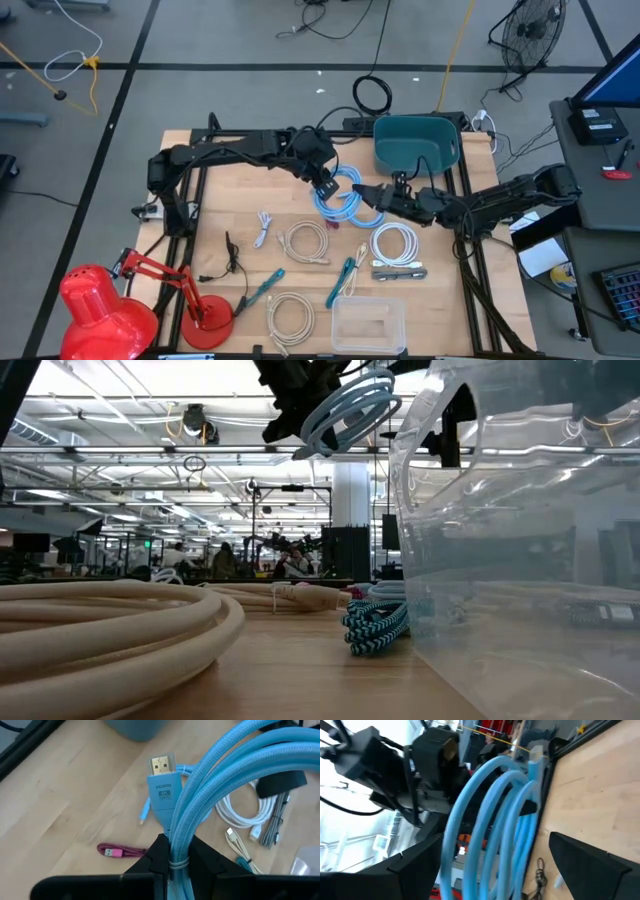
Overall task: Pick & Place USB Port
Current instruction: Put the left blue HDMI cable into the blue bin
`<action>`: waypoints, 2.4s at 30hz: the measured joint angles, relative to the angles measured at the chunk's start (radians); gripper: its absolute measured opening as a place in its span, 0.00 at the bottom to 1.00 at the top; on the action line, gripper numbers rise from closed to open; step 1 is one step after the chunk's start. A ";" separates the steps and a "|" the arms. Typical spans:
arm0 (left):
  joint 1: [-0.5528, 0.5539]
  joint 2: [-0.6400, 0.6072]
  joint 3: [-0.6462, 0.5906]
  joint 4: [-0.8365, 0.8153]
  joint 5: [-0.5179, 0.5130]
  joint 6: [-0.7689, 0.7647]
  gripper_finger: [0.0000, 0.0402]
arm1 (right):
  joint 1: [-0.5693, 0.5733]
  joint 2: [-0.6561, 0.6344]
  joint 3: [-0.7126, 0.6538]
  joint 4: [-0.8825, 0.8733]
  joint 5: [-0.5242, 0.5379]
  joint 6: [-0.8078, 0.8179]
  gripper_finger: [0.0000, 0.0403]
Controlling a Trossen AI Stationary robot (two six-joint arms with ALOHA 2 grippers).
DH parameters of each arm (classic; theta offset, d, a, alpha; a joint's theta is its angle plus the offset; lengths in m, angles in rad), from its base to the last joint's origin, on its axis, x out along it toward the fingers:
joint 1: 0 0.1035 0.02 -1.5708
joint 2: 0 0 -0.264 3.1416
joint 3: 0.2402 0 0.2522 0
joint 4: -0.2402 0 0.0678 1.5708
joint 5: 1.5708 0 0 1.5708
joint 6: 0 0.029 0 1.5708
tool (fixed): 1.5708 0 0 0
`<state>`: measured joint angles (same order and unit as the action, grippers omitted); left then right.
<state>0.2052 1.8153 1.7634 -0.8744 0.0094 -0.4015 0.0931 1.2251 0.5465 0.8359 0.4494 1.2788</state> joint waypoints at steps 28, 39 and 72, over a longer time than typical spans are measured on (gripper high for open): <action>-0.014 0.001 0.113 -0.039 -0.011 0.019 0.11 | -0.028 -0.002 0.002 -0.054 -0.007 0.071 0.18; -0.035 -0.039 0.222 -0.180 0.062 0.079 0.39 | -0.029 0.003 -0.003 -0.078 -0.008 0.053 0.08; -0.310 -0.265 0.232 -0.372 -0.301 -0.031 0.32 | -0.644 -0.487 0.000 -0.909 -0.057 -0.164 0.06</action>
<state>-0.1051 1.5504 1.9953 -1.2461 -0.2912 -0.4325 -0.5514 0.7376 0.5465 -0.0727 0.3921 1.1151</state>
